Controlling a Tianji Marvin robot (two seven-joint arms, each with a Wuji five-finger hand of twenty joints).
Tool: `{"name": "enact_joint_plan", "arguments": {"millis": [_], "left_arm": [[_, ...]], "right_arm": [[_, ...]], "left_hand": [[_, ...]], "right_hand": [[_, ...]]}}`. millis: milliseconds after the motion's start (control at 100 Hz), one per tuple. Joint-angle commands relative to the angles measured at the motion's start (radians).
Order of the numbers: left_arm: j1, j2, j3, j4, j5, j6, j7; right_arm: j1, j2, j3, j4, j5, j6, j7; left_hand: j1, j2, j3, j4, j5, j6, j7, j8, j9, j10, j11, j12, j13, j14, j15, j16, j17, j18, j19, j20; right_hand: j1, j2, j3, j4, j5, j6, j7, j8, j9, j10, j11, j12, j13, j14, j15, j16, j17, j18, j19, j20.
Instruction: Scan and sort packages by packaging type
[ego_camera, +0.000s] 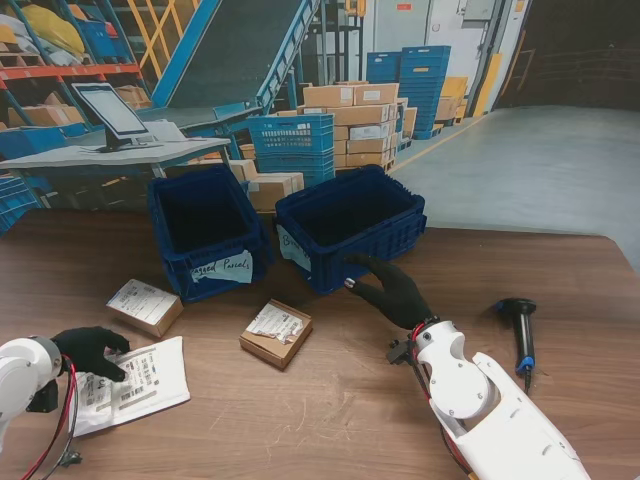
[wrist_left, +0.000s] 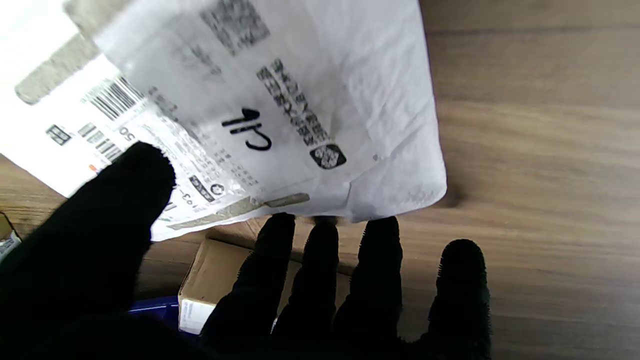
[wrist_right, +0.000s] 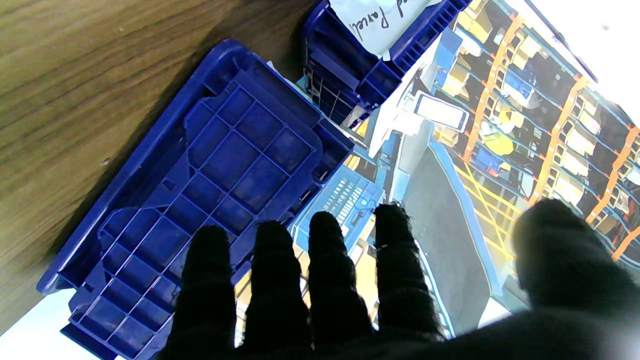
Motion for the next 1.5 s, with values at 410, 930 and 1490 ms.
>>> {"name": "enact_joint_plan", "arguments": {"millis": [410, 930, 1490], "left_arm": [[0.149, -0.024, -0.121, -0.110, 0.076, 0.110, -0.008], [0.138, -0.002, -0.105, -0.098, 0.107, 0.101, -0.174], [0.143, -0.016, -0.063, -0.066, 0.171, 0.071, -0.035]], "right_arm": [[-0.006, -0.004, -0.008, -0.009, -0.004, -0.016, 0.012], [-0.013, -0.002, 0.000, -0.021, 0.000, -0.014, 0.019], [-0.024, 0.000, 0.020, -0.038, 0.002, 0.008, 0.027]], "left_hand": [[-0.039, 0.052, -0.065, -0.012, -0.128, 0.078, -0.115, -0.042, -0.173, 0.041, -0.074, -0.050, -0.150, 0.069, -0.057, -0.068, -0.046, 0.021, -0.084, -0.031], [-0.081, -0.013, -0.045, -0.024, -0.153, 0.172, -0.153, -0.053, -0.197, 0.112, -0.137, -0.085, -0.195, 0.088, -0.063, -0.113, -0.055, 0.019, -0.151, -0.058], [0.052, -0.198, 0.218, -0.010, 0.030, -0.080, 0.566, 0.494, 0.227, -0.084, 0.305, 0.327, 0.204, -0.006, 0.294, 0.415, 0.070, 0.061, 0.201, 0.154]], "right_hand": [[0.013, -0.005, -0.005, -0.007, -0.019, -0.005, 0.004, 0.004, 0.001, -0.012, 0.007, 0.009, -0.007, -0.002, -0.004, 0.000, -0.010, 0.000, -0.013, 0.014], [0.013, -0.004, -0.005, -0.008, -0.017, -0.005, 0.004, 0.004, 0.001, -0.012, 0.004, 0.009, -0.010, -0.002, -0.007, -0.001, -0.018, 0.001, -0.020, 0.016], [0.020, -0.013, -0.004, -0.008, -0.014, -0.006, 0.006, 0.005, 0.000, -0.012, 0.004, 0.010, -0.008, -0.002, -0.006, 0.000, -0.017, 0.000, -0.023, 0.019]]}}
